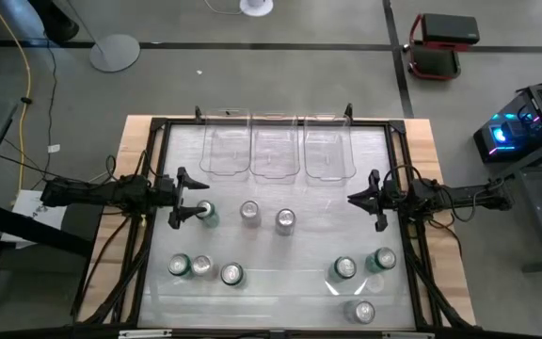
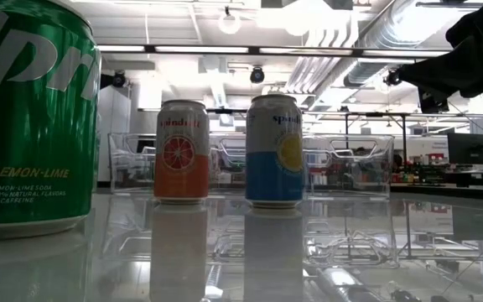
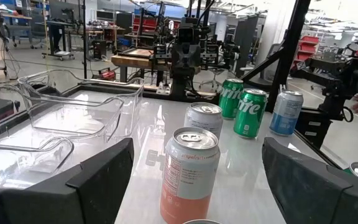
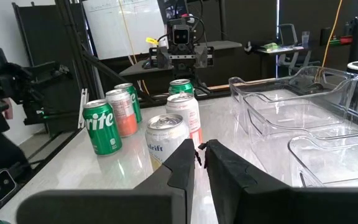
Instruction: Sort soda cans
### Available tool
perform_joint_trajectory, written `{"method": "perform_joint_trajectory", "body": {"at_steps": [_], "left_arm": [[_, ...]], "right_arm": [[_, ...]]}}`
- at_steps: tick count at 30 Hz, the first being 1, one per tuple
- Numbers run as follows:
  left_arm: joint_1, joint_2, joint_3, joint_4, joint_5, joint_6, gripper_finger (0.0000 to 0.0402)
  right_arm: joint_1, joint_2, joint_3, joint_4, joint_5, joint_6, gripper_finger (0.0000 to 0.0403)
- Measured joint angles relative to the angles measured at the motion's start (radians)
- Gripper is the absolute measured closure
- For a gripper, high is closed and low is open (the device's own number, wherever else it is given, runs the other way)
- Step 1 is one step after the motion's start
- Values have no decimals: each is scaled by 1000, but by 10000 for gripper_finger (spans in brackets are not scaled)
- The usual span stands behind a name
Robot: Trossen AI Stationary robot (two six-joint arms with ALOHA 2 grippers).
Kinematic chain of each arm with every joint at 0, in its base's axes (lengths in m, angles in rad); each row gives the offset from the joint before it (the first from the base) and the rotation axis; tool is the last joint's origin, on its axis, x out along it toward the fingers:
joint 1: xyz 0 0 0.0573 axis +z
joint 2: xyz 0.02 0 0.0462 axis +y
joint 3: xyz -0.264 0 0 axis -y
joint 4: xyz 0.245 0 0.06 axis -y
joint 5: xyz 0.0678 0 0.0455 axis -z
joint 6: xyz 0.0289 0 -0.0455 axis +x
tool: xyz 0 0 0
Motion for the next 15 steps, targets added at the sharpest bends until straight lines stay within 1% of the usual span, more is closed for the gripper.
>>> {"method": "perform_joint_trajectory", "body": {"at_steps": [3, 7, 9, 10, 13, 15], "left_arm": [[0, 0, 0, 0, 0, 0, 71], [0, 0, 0, 0, 0, 0, 71], [0, 0, 0, 0, 0, 0, 71], [0, 0, 0, 0, 0, 0, 71], [0, 0, 0, 0, 0, 0, 71], [0, 0, 0, 2, 0, 0, 71]], "right_arm": [[0, 0, 0, 0, 2, -16, 366], [0, 0, 0, 8, 19, -107, 366], [0, 7, 0, 87, 93, -104, 366], [0, 7, 0, 159, 148, -54, 366], [0, 6, 0, 440, 319, 144, 366], [0, 8, 0, 630, 435, 195, 366]]}}
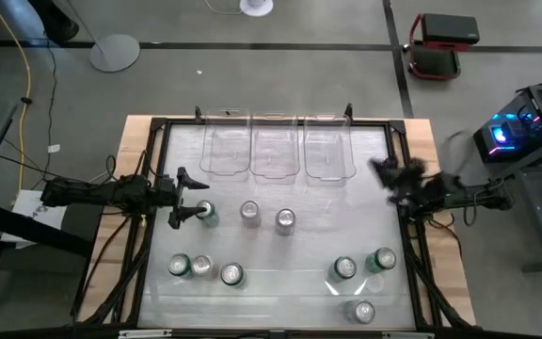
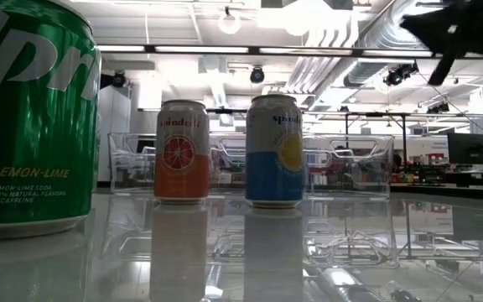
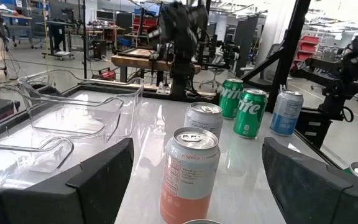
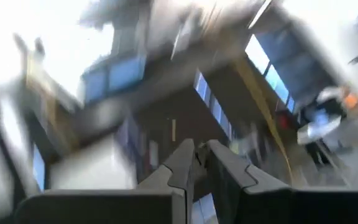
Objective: Sort soda cans
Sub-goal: Put green soda can into the right transparent bin
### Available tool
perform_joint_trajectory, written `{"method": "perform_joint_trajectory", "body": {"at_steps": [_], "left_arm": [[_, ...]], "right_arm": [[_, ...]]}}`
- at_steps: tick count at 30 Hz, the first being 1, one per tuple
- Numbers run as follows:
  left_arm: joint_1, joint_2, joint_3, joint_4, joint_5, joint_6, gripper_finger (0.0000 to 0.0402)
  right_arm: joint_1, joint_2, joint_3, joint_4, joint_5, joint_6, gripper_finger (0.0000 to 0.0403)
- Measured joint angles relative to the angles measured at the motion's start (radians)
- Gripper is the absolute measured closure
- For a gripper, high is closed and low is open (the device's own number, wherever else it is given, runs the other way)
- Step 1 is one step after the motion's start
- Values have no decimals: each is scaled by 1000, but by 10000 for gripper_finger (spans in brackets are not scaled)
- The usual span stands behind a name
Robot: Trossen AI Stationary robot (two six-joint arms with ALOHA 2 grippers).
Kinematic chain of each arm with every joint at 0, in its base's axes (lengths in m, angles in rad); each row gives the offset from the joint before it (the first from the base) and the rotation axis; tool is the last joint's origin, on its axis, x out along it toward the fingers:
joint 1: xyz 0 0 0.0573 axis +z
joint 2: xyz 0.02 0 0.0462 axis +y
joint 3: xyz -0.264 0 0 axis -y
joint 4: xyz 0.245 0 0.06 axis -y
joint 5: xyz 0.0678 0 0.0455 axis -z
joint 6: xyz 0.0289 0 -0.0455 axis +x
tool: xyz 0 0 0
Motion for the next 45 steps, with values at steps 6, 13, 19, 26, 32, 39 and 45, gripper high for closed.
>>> {"method": "perform_joint_trajectory", "body": {"at_steps": [6, 13, 19, 26, 32, 39, 45], "left_arm": [[0, 0, 0, 1, 0, 0, 71], [0, 0, 0, 1, 0, 0, 71], [0, 1, 0, 1, 0, 0, 71], [0, 1, 0, 1, 0, 0, 71], [0, 1, 0, 1, -10, 0, 71], [0, 1, 0, 1, -10, 1, 71], [0, 1, 0, 1, -10, 1, 71]], "right_arm": [[0, 11, 109, 124, -52, -12, 366], [0, 284, 613, -597, -94, 70, 366], [1, 684, 1054, -1163, -265, 183, 366], [4, 1107, 1420, -1663, -572, 237, 322], [87, 1319, 1552, -1742, -847, 195, 211], [289, 1437, 1563, -1786, -833, 293, 103], [465, 1520, 1563, -1894, -650, 434, 84]]}}
